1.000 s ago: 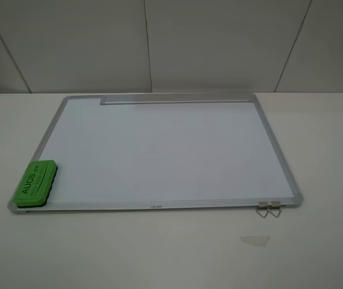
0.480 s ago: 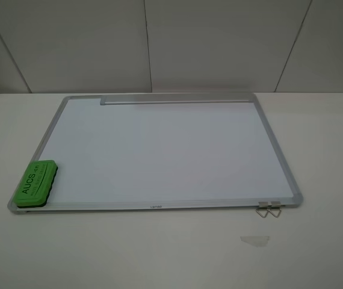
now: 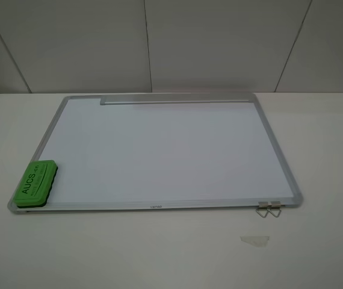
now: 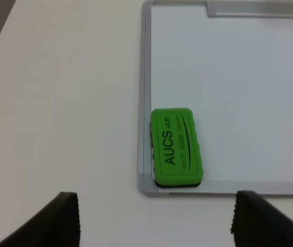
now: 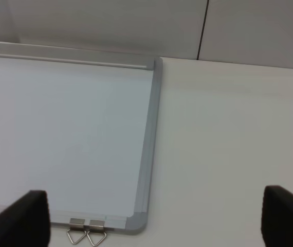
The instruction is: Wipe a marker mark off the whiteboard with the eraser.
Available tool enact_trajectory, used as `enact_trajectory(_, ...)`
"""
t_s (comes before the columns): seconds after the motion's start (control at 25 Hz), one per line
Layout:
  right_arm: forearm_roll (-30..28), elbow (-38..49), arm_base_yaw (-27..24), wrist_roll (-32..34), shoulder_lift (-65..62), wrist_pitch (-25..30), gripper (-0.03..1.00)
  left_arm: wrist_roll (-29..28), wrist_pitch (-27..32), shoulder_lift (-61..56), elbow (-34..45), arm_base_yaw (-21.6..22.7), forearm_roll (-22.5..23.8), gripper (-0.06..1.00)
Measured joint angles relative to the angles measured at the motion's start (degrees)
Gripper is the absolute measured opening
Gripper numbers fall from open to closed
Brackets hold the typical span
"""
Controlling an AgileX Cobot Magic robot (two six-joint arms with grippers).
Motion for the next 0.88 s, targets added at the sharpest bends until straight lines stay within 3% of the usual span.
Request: enact_trajectory(0.88, 0.0, 0.0, 0.0, 0.0, 0.0, 0.0, 0.82, 0.0, 0.0, -0.7, 0.0, 0.0, 0.0, 0.63)
